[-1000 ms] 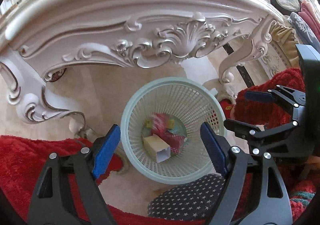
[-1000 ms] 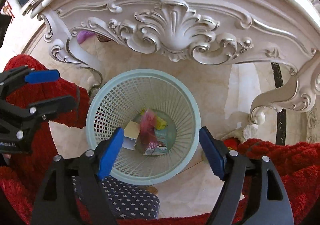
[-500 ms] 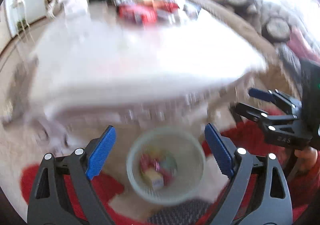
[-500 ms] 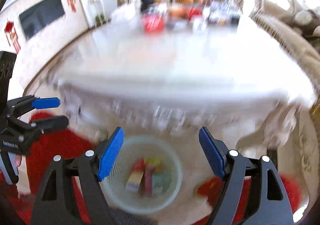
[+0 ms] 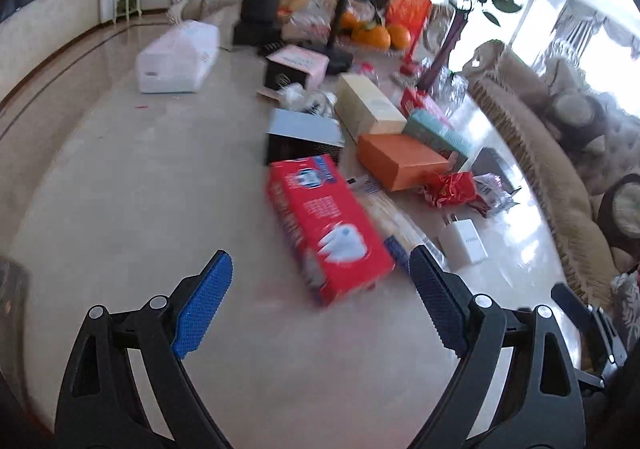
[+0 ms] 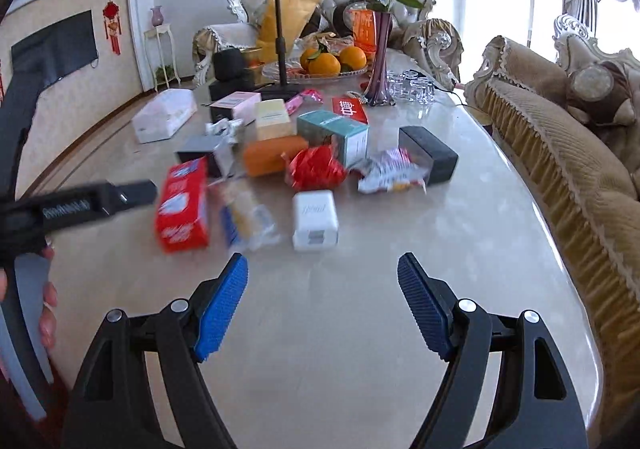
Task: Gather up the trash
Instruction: 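Grasp the red toothpaste box with left tool while right tool grasps the white PISEN charger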
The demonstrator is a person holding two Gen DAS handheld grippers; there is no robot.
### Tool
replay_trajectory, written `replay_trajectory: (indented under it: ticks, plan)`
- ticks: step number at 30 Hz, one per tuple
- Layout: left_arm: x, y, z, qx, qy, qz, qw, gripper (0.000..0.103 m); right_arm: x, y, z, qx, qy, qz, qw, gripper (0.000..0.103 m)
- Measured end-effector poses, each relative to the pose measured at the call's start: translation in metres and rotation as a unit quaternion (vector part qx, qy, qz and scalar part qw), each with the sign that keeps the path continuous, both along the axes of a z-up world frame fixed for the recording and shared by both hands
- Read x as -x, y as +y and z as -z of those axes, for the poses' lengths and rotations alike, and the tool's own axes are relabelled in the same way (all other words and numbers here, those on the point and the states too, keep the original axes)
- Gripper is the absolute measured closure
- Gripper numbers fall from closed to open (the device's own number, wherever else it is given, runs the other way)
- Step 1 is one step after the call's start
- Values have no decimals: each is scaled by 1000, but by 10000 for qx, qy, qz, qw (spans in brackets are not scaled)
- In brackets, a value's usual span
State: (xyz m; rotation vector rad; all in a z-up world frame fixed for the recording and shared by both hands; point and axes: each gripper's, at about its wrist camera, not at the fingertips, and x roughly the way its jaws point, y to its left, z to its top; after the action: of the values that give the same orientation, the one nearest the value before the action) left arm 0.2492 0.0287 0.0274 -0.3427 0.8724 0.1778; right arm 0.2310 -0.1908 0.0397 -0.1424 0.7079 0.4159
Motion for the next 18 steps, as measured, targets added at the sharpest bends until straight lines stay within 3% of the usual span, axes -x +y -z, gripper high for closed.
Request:
replay_trajectory:
  ticks: [6,18]
  plan:
    - [-36,1,22,-104,298,-150,9994,15,-36,6,14,187,243,26,9995,29]
    - [-55,9,39,-294,546,-254,9978,15,-70,18,20,67,477,-80,9988,29]
